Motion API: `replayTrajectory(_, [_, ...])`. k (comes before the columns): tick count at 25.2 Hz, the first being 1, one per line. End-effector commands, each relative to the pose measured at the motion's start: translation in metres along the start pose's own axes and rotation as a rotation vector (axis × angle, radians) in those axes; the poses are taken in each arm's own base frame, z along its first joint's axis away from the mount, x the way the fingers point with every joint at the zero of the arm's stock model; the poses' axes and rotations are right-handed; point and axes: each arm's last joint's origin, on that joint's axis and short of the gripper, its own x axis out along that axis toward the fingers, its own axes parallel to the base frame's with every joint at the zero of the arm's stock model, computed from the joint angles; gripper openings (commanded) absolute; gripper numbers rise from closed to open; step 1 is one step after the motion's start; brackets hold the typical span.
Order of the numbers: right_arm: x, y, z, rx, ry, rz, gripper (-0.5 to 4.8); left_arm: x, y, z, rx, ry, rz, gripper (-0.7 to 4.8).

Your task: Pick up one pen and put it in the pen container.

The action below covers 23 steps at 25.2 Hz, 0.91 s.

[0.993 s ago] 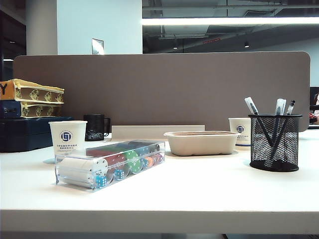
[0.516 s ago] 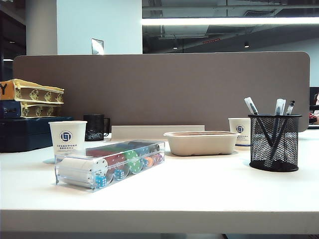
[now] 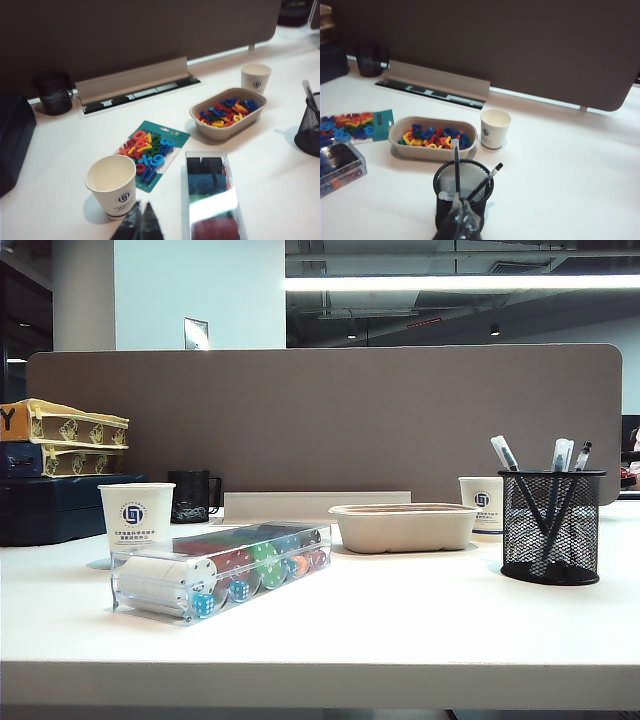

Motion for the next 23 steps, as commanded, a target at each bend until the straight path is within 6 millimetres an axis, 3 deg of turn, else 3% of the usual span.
replayTrajectory(1, [-0.005,0.000,-0.001,0.002,-0.002,-0.003,-0.01,-0.005,0.000,-0.002,-0.028,-0.029,0.017,-0.05])
replayTrajectory(8, [-0.014,0.001,-0.011,0.002,0.015,-0.001,-0.01,-0.014,0.000,-0.005,-0.027,-0.028,0.034,-0.05])
replayTrajectory(17, [-0.015,0.005,-0.050,0.036,-0.001,-0.020,0.00,-0.026,-0.001,-0.027,-0.088,-0.080,0.083,-0.05])
replayTrajectory(23, [-0.010,0.005,-0.053,0.040,-0.021,-0.021,0.00,-0.023,-0.001,-0.041,-0.118,-0.104,0.125,-0.05])
